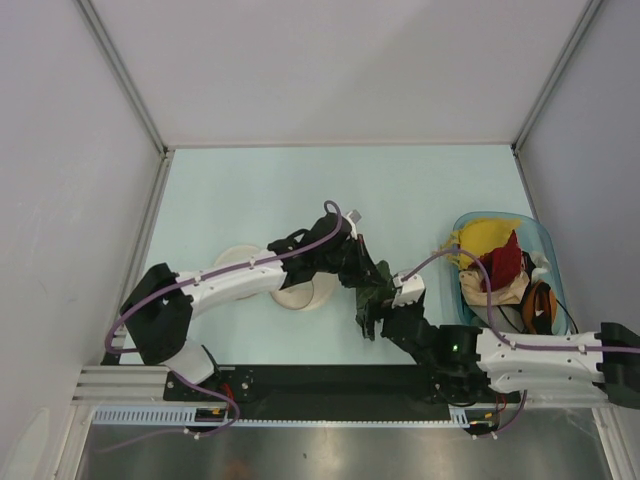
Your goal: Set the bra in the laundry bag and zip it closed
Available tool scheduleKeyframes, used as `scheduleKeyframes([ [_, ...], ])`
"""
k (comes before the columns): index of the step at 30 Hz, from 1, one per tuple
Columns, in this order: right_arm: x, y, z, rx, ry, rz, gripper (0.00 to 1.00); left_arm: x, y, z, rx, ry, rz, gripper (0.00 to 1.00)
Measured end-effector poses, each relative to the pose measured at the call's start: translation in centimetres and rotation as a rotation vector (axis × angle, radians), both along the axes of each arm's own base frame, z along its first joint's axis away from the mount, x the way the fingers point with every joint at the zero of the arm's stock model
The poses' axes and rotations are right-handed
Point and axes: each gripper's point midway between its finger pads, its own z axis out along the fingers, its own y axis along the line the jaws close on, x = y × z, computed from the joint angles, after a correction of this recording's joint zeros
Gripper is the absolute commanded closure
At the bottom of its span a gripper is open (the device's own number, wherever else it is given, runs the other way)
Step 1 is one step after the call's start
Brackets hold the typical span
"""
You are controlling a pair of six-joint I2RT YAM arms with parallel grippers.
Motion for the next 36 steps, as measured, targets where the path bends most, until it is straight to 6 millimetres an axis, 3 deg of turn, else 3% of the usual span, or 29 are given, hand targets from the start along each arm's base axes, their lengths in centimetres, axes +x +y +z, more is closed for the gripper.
scheduleKeyframes([
  [3, 0.0, 0.1, -0.2, -0.026, -0.018, -0.044, 0.00, -0.3, -0.3, 0.1, -0.005, 0.007, 0.004, 1.00],
  [12, 0.7, 0.0, 1.8, 0.046, -0.065, -0.154, 0.01, -1.0, -0.7, -0.4, -0.015, 0.029, 0.022, 1.00],
  [17, 0.9, -0.6, 2.7, 0.115, -0.070, -0.187, 0.15, -1.1, -0.3, -1.5, 0.003, 0.049, 0.045, 1.00],
  [21, 0.8, -1.0, 2.4, 0.134, -0.068, -0.193, 0.21, -1.1, -0.3, -1.6, 0.002, 0.054, 0.049, 1.00],
  [28, 0.8, -1.2, 1.6, 0.159, -0.071, -0.192, 0.15, -1.0, -0.6, -1.1, -0.021, 0.050, 0.049, 1.00],
  [36, 1.0, -0.3, 1.5, 0.159, -0.086, -0.184, 0.30, -1.3, -1.1, 0.0, -0.063, 0.056, 0.036, 1.00],
])
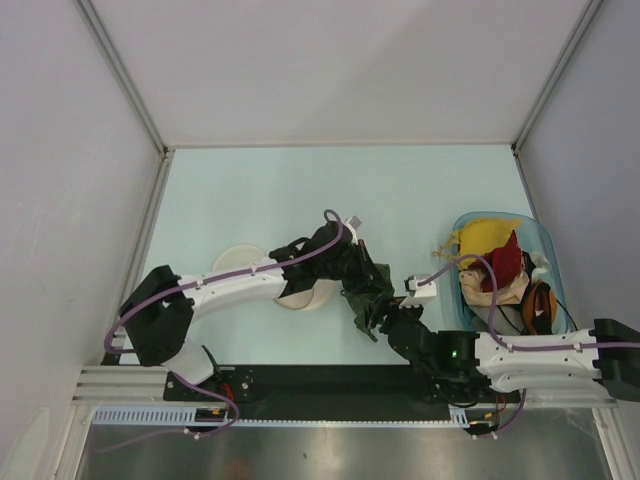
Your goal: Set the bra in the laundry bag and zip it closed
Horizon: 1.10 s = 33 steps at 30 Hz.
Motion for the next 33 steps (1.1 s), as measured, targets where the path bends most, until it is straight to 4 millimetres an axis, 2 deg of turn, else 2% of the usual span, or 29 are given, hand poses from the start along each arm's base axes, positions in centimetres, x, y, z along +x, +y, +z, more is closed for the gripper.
scheduleKeyframes([
  [2, 0.0, 0.1, -0.1, 0.000, 0.000, -0.001, 0.35, -0.1, -0.2, 0.5, -0.019, -0.002, -0.006, 1.00],
  [5, 0.1, 0.0, 0.0, 0.004, -0.005, -0.012, 0.50, -0.5, -0.6, 1.1, -0.048, -0.001, -0.019, 1.00],
  [6, 0.2, -0.1, 0.1, 0.004, -0.007, -0.015, 0.61, -0.6, -0.8, 1.2, -0.055, 0.001, -0.025, 1.00],
  [10, 0.3, -0.1, 0.4, 0.017, -0.012, -0.023, 0.84, -1.0, -1.1, 1.6, -0.077, -0.005, -0.041, 1.00],
  [11, 0.3, -0.1, 0.5, 0.024, -0.012, -0.024, 0.93, -1.0, -1.1, 1.6, -0.081, -0.011, -0.044, 0.95],
  [12, 0.2, -0.2, 0.7, 0.035, -0.011, -0.025, 0.97, -1.1, -1.0, 1.6, -0.085, -0.019, -0.046, 0.81],
  [13, 0.2, -0.2, 0.7, 0.036, -0.010, -0.025, 1.00, -1.1, -0.9, 1.7, -0.086, -0.031, -0.048, 0.73],
  [14, 0.2, -0.3, 0.8, 0.047, -0.007, -0.025, 1.00, -1.1, -0.7, 1.7, -0.086, -0.051, -0.049, 0.63],
  [15, 0.1, -0.4, 0.9, 0.056, -0.004, -0.026, 1.00, -1.2, -0.4, 1.9, -0.088, -0.072, -0.053, 0.48],
  [18, 0.0, -0.9, 1.3, 0.081, 0.007, -0.034, 1.00, -1.5, 0.9, 2.8, -0.091, -0.153, -0.052, 0.26],
  [19, -0.1, -1.1, 1.3, 0.087, 0.010, -0.038, 1.00, -1.5, 1.3, 3.1, -0.090, -0.180, -0.051, 0.22],
  [22, 0.0, -2.1, 1.3, 0.099, 0.025, -0.057, 1.00, -1.4, 2.6, 4.8, -0.090, -0.286, -0.051, 0.19],
  [26, 0.2, -3.4, 0.9, 0.086, 0.045, -0.086, 1.00, -1.0, 5.1, 6.9, -0.049, -0.434, -0.031, 0.22],
  [30, 0.3, -4.5, 0.7, 0.060, 0.060, -0.101, 1.00, -0.3, 8.4, 8.6, -0.008, -0.563, -0.009, 0.21],
  [33, 0.4, -5.0, 1.5, 0.055, 0.055, -0.105, 1.00, 2.0, 12.1, 8.2, 0.058, -0.596, 0.054, 0.19],
])
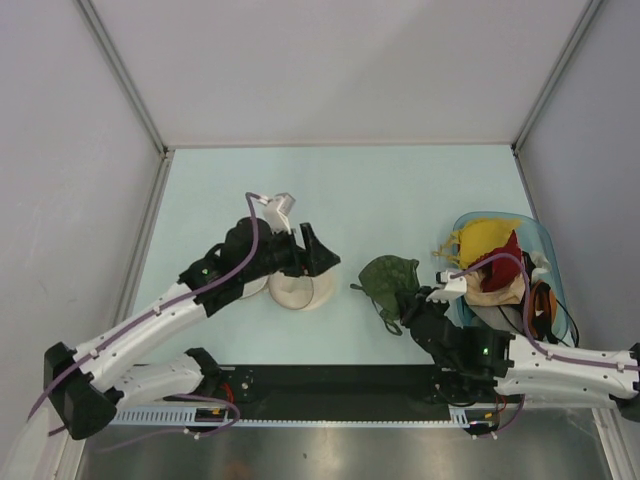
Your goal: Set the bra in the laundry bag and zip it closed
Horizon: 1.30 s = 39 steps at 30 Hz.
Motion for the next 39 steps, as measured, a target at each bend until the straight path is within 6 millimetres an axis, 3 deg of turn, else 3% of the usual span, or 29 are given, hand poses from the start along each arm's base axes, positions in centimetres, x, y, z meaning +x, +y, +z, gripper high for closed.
scheduleKeyframes([
  [4, 0.2, -0.4, 1.7, 0.007, -0.014, 0.001, 1.00, 2.6, 3.9, -3.8, 0.141, 0.064, 0.097, 0.27],
  [8, 0.3, -0.5, 3.1, 0.025, -0.025, 0.007, 1.00, 3.3, 6.2, -8.0, 0.257, 0.162, 0.134, 0.35],
  [14, 0.1, -0.6, 3.5, 0.010, -0.016, 0.029, 1.00, 4.2, 7.7, -10.9, 0.293, 0.260, 0.145, 0.30],
  [18, -0.2, -0.8, 3.6, 0.012, -0.008, 0.043, 1.00, 4.4, 7.5, -12.9, 0.317, 0.309, 0.139, 0.33],
  [22, -0.3, -0.9, 3.9, 0.019, -0.007, 0.052, 1.00, 4.1, 7.1, -15.8, 0.326, 0.374, 0.120, 0.53],
  [25, -0.4, -0.9, 4.3, 0.022, -0.006, 0.055, 1.00, 3.8, 6.4, -17.4, 0.333, 0.418, 0.104, 0.59],
  [27, -0.4, -1.0, 4.6, 0.027, -0.007, 0.055, 1.00, 3.6, 5.3, -17.8, 0.334, 0.413, 0.078, 0.65],
  [28, -0.5, -1.1, 4.7, 0.028, -0.007, 0.055, 1.00, 3.3, 4.5, -18.0, 0.337, 0.414, 0.057, 0.73],
  [31, -0.5, -1.2, 4.9, 0.033, -0.009, 0.055, 1.00, 2.7, 1.6, -18.1, 0.339, 0.409, -0.010, 0.81],
  [33, -0.5, -1.4, 4.9, 0.031, -0.008, 0.055, 1.00, 2.3, 0.1, -18.1, 0.340, 0.395, -0.045, 0.78],
  [36, -0.6, -1.5, 4.9, 0.023, -0.006, 0.055, 1.00, 1.5, -1.6, -17.6, 0.337, 0.369, -0.087, 0.33],
  [39, -0.6, -1.6, 5.0, 0.021, -0.005, 0.055, 1.00, 1.1, -2.1, -16.7, 0.333, 0.335, -0.103, 0.26],
])
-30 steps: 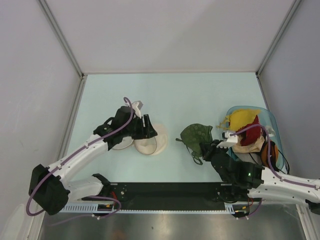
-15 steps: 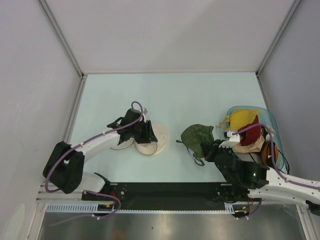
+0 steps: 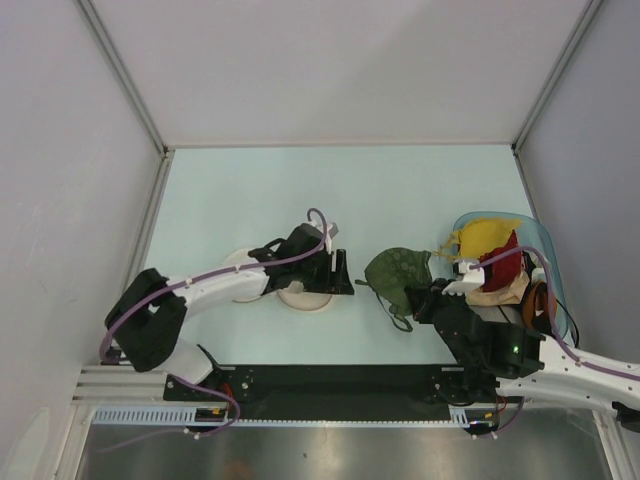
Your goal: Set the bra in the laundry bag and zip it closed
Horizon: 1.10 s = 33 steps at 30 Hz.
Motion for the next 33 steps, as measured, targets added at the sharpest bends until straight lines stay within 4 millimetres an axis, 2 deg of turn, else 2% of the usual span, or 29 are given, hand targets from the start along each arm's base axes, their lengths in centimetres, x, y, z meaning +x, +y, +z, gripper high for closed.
scheduleKeyframes([
  [2, 0.0, 0.0, 0.0, 0.000, 0.000, 0.000, 1.00, 0.1, 0.5, 0.9, -0.004, -0.034, 0.016, 0.29],
  [5, 0.0, 0.0, 0.0, -0.003, 0.001, 0.000, 1.00, 0.1, 2.4, 3.0, -0.016, -0.108, 0.060, 0.35],
  [6, 0.0, 0.0, 0.0, -0.003, 0.001, 0.000, 1.00, 0.1, 3.2, 3.7, -0.023, -0.128, 0.079, 0.43],
  [9, 0.0, 0.0, -0.1, -0.008, 0.001, 0.001, 1.00, 1.1, 6.8, 5.0, -0.036, -0.176, 0.189, 0.49],
  [13, 0.0, 0.3, -0.1, -0.020, 0.001, 0.010, 1.00, 3.7, 13.1, 3.6, 0.023, -0.175, 0.405, 0.49],
  [16, 0.0, 0.6, 0.0, -0.027, 0.003, 0.020, 1.00, 4.6, 15.6, 1.9, 0.087, -0.152, 0.491, 0.51],
  [22, -0.1, 0.8, 0.5, -0.009, 0.002, 0.034, 1.00, 5.6, 17.1, -1.9, 0.200, -0.093, 0.527, 0.52],
  [26, -0.3, 0.7, 0.8, 0.009, 0.000, 0.041, 1.00, 5.1, 17.5, -4.8, 0.267, -0.030, 0.510, 0.48],
  [30, -0.3, 0.7, 0.8, 0.012, 0.001, 0.045, 1.00, 4.8, 17.7, -5.9, 0.280, -0.018, 0.507, 0.48],
  [33, -0.4, 0.8, 0.8, 0.004, 0.002, 0.053, 1.00, 5.2, 17.5, -6.0, 0.268, -0.030, 0.509, 0.51],
])
